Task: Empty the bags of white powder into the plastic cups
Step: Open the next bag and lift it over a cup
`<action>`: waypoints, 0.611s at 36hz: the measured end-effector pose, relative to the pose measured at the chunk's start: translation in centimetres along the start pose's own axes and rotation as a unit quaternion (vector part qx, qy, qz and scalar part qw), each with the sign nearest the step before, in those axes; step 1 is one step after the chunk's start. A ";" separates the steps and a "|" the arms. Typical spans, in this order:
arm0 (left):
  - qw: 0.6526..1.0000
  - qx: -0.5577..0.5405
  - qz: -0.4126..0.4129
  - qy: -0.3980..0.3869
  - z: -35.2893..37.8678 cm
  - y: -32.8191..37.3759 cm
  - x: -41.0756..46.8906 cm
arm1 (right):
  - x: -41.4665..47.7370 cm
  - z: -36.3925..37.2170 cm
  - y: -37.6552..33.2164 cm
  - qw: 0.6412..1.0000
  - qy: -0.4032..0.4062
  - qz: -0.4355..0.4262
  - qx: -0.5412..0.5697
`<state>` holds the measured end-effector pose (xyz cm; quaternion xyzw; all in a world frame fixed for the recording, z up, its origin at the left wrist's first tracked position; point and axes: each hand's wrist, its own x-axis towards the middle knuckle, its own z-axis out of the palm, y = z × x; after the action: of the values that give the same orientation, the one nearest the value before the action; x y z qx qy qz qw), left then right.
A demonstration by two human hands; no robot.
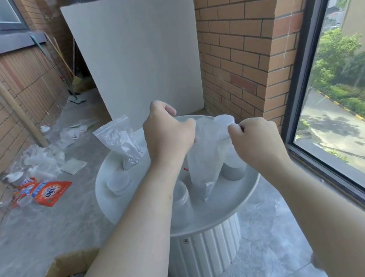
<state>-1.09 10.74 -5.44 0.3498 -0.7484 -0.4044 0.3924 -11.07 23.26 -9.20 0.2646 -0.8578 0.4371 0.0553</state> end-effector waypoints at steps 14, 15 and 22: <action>0.987 0.003 0.158 0.022 0.2 7.4 0.0 | -2.6 0.0 0.9 0.845 -0.125 0.326 0.405; 0.986 -0.005 0.164 0.024 -0.1 7.7 -0.1 | -2.9 0.1 0.4 0.798 -0.132 0.353 0.470; 0.984 -0.080 0.161 0.008 -2.3 8.7 -1.3 | -4.1 0.4 -1.9 0.655 -0.150 0.374 0.639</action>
<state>-0.26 14.76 2.63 0.1957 -0.7571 -0.3917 0.4849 -6.58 23.67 -9.41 -0.0466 -0.3901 0.8155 -0.4249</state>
